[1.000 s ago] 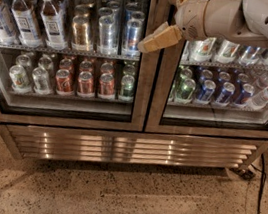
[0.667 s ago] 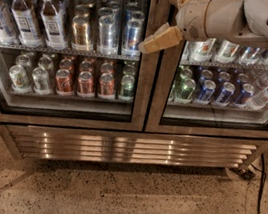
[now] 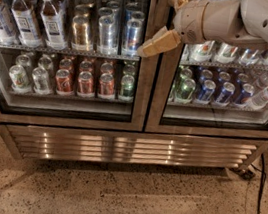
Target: Open left fridge door
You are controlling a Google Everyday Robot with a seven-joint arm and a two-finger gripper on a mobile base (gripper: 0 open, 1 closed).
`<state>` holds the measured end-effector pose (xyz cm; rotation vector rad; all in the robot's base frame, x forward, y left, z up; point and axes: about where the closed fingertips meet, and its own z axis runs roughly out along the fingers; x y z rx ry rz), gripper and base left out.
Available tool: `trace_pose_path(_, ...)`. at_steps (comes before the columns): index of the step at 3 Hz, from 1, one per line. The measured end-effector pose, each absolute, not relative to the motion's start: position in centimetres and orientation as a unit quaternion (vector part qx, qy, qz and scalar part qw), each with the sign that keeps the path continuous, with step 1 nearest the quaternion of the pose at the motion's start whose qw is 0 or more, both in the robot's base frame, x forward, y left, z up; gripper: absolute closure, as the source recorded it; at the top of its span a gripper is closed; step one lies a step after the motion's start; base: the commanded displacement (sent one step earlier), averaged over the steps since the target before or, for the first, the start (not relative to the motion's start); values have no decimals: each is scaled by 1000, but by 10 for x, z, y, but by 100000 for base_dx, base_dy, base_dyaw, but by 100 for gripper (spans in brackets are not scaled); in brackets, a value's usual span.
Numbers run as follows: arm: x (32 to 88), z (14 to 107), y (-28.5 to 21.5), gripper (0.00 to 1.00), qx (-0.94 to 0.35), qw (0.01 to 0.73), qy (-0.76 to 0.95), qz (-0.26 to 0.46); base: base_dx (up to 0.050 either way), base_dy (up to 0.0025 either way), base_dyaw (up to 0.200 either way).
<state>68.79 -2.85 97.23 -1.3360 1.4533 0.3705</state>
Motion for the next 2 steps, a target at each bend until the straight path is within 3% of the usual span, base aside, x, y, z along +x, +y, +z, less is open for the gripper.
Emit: trace_pose_path(2,688,988,-11,0,-582,550,584,134,0,0,0)
